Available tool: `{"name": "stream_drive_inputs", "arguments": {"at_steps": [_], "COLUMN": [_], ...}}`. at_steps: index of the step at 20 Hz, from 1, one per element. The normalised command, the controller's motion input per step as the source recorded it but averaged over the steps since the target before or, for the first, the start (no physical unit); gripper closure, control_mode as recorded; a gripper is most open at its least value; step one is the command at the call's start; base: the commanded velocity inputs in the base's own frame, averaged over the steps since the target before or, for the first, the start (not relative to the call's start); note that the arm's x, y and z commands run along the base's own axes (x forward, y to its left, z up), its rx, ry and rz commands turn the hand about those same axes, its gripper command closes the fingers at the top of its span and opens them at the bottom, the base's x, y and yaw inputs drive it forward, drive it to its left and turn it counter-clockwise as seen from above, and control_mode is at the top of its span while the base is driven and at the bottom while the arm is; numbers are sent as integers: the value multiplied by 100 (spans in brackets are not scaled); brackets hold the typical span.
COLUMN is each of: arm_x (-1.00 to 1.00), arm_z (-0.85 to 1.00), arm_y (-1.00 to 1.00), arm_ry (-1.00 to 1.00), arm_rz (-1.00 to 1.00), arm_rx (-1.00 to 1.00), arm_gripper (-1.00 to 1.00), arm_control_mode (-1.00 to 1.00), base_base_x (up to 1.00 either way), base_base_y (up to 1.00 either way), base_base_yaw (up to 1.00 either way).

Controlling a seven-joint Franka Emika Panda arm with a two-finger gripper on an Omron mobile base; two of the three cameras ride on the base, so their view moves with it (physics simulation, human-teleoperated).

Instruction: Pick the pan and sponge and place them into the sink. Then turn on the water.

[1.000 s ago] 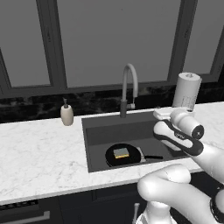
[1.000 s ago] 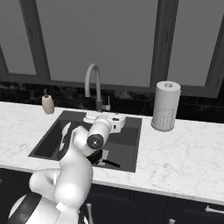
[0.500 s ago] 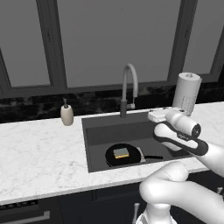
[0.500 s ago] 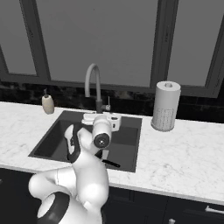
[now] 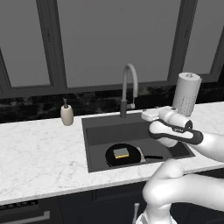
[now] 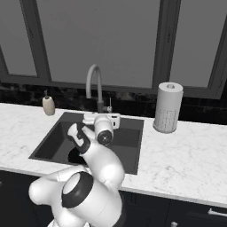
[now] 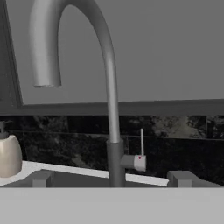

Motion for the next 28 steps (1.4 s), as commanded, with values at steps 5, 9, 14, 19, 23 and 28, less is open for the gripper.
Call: {"name": "stream_drive_inputs", "arguments": {"at_steps": [5, 9, 14, 19, 23, 28], "arm_x": [46, 55, 52, 38, 35, 31], "arm_z": [-25, -21, -17, -16, -21, -7], "arm_y": [1, 0, 0, -4, -10, -26], "arm_ry": [-1, -2, -4, -8, -7, -4], "arm_rz": [0, 0, 0, 1, 2, 4], "arm_rx": [0, 0, 0, 0, 0, 2], "arm_gripper": [-100, -100, -100, -100, -100, -100], "arm_control_mode": [-100, -100, -100, -100, -100, -100], "base_base_x": [0, 0, 0, 0, 0, 0], "base_base_y": [0, 0, 0, 0, 0, 0], "base_base_yaw": [0, 0, 0, 0, 0, 0]}}
